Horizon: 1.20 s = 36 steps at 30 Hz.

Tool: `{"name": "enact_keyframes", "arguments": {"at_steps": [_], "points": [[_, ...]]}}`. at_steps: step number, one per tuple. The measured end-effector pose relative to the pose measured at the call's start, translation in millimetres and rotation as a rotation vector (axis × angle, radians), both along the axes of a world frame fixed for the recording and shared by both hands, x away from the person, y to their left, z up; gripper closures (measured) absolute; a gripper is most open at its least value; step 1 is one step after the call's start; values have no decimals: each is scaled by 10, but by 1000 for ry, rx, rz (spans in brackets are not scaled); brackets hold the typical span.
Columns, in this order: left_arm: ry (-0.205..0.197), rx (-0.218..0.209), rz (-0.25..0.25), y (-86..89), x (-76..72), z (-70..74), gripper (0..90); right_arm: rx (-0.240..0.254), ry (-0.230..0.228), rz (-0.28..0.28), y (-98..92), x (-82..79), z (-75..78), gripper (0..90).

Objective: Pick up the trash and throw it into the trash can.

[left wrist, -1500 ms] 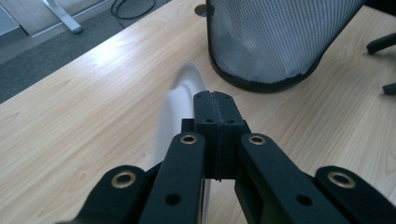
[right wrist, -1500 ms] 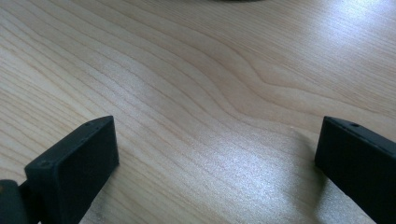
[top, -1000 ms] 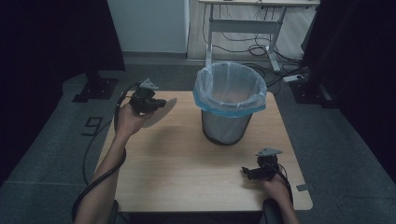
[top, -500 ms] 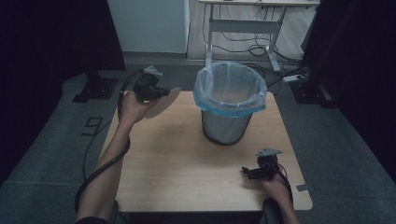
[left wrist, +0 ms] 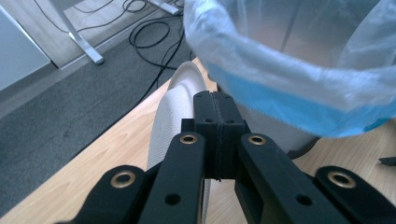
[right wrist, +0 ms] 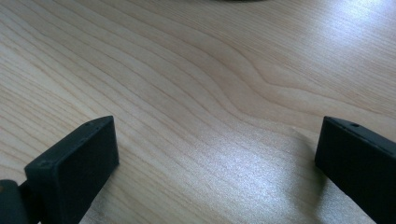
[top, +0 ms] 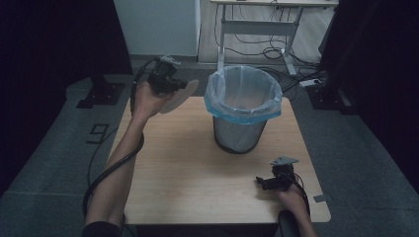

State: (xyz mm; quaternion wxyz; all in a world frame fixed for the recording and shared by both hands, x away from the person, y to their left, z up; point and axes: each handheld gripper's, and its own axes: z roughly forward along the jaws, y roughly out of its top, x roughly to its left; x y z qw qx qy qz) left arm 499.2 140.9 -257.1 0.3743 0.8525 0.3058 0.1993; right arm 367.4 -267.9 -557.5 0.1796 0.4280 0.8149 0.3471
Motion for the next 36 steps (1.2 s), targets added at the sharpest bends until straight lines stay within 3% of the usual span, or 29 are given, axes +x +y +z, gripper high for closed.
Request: {"name": "enact_keyframes", "arguments": {"at_steps": [11,19,28,36], "points": [[-46,23,-34,-268,-40,289,898,0,1,4,1,-2,1,0],[-81,35,-74,-568,-100,472,898,1,-1,7,3,-2,0,0],[-98,16,-101,-852,-110,541,897,0,-1,10,4,-3,-1,0],[-87,-5,-138,-1087,-101,479,894,0,-1,15,8,-7,-1,0]]}}
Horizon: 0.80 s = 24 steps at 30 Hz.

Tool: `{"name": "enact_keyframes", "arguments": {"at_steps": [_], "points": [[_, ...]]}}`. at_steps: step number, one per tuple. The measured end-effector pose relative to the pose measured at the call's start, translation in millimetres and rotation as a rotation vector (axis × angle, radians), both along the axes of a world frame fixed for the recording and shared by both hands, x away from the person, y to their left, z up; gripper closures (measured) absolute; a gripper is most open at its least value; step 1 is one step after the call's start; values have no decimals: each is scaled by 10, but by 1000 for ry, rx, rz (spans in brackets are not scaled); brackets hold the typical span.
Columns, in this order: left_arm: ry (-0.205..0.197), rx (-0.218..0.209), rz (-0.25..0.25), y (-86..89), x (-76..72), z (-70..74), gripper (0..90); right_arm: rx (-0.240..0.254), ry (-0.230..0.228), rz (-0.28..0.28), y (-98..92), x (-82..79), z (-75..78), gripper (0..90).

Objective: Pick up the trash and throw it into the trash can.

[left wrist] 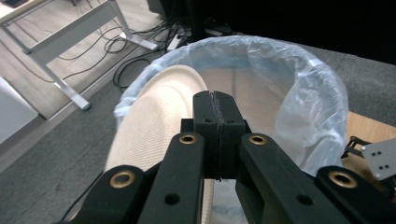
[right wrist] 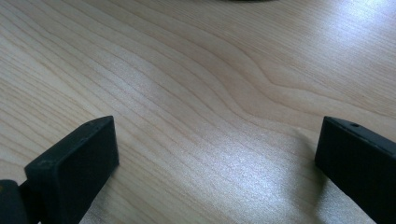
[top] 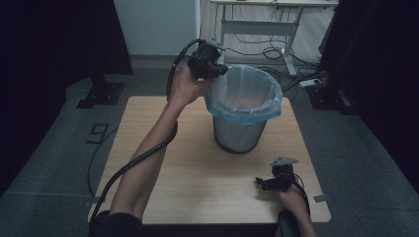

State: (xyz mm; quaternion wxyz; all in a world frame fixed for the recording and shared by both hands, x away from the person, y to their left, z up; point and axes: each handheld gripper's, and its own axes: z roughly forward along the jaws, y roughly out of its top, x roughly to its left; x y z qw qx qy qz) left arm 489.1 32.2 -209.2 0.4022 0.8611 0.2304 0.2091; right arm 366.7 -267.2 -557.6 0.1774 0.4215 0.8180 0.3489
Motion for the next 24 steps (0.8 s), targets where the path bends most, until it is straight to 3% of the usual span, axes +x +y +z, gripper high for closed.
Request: {"name": "enact_keyframes", "arguments": {"at_steps": [13,24], "points": [[30,-21,-51,-327,35,-246,880,1,1,7,5,-4,0,0],[48,13,-90,-602,28,-508,861,0,1,17,10,-8,0,0]]}}
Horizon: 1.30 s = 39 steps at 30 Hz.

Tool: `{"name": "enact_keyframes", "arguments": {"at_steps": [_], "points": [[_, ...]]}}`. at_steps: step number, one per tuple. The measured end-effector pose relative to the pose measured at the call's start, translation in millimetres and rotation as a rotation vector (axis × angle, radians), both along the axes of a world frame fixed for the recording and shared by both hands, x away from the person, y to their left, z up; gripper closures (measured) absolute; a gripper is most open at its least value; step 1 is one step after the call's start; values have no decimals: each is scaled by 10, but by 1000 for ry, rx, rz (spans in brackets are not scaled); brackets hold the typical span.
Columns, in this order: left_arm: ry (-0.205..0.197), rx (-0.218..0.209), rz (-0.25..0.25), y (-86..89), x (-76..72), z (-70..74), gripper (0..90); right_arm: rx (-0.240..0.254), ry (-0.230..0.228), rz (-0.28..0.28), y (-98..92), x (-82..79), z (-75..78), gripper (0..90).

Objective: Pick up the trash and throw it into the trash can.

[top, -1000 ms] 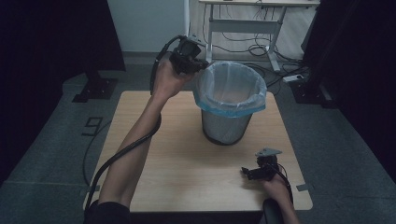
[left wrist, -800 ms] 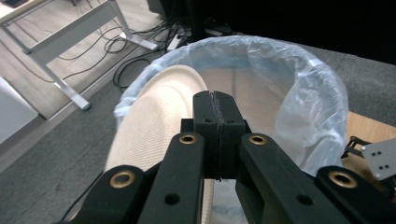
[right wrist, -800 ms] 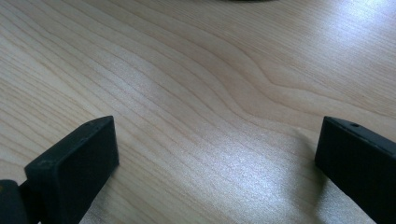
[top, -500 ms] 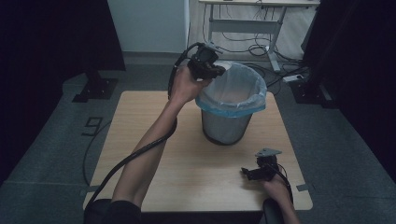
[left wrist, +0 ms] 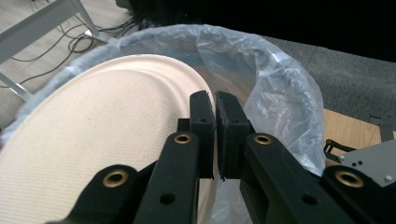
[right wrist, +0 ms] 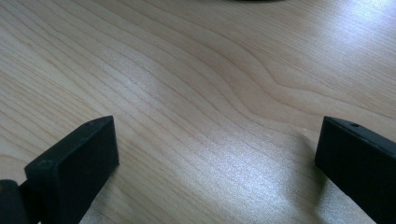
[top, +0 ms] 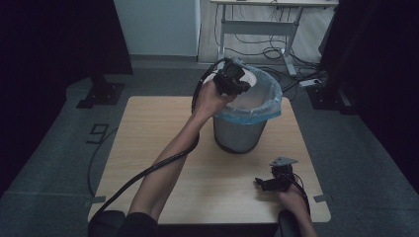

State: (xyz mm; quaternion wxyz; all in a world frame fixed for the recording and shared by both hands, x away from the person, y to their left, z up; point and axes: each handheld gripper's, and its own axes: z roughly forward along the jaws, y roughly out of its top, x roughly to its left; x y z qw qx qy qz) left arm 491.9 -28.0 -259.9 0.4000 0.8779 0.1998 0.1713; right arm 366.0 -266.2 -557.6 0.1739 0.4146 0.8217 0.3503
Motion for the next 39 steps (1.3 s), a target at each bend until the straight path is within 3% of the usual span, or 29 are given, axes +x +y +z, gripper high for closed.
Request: {"name": "enact_keyframes", "arguments": {"at_steps": [15,21,27,28,34,39], "points": [[48,45,-32,-200,37,-288,816,-1,1,11,9,-7,1,0],[53,26,-28,-189,51,-313,658,0,1,14,11,-9,2,0],[72,-22,-24,-109,63,-263,436,0,1,15,12,-10,2,0],[85,-45,-26,-67,71,-238,386,0,1,15,12,-10,1,0],[133,-126,-28,110,89,-154,244,-1,1,16,12,-10,2,0],[149,-137,-17,229,90,-129,148,-1,1,16,12,-10,2,0]]}}
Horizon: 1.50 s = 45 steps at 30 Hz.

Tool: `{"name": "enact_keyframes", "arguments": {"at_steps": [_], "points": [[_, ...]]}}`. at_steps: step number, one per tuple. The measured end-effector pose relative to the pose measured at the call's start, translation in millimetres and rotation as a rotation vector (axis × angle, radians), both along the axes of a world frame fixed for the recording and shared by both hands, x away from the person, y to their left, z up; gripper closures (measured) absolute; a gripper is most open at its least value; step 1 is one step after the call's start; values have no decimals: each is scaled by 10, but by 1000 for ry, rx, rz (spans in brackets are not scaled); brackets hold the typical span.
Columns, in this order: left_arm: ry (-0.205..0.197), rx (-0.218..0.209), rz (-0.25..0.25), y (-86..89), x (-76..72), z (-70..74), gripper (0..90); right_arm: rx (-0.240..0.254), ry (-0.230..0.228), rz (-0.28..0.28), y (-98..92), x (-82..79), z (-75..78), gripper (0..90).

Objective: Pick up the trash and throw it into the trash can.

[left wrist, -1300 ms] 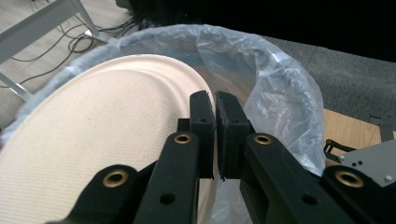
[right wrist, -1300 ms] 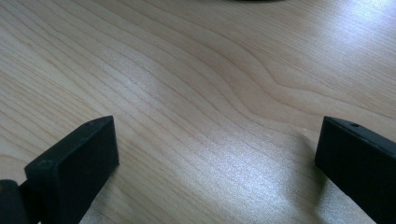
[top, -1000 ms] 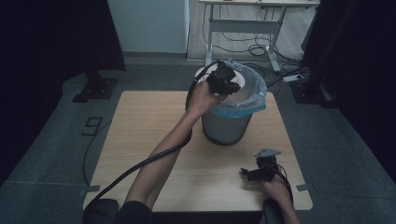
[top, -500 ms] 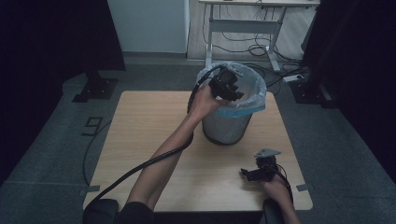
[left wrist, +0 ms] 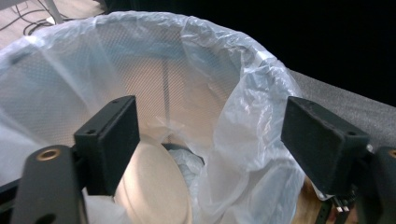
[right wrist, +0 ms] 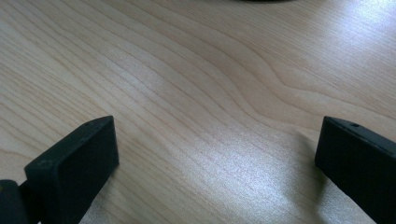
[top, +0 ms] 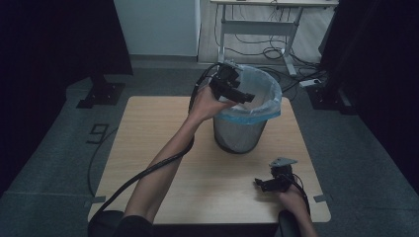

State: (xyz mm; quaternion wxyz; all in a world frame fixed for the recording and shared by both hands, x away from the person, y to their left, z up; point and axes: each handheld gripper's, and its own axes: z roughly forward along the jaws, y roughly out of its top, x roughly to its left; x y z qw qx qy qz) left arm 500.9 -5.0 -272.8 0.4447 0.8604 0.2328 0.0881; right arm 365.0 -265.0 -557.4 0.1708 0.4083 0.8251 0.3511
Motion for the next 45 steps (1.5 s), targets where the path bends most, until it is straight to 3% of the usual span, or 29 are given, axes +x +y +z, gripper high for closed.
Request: {"name": "enact_keyframes", "arguments": {"at_steps": [7,15,24,35,45], "points": [[1,-4,15,270,-23,14,121,0,0,-1,0,0,0,0],[-38,33,31,541,-77,-8,8,0,0,-1,1,0,0,0],[-44,-10,63,856,-123,-66,0,0,0,-1,1,0,0,0],[-67,-37,80,1229,-237,-237,0,0,0,0,2,0,0,0],[-58,-51,111,1553,-340,-451,0,-2,-2,0,1,1,-1,0]]}}
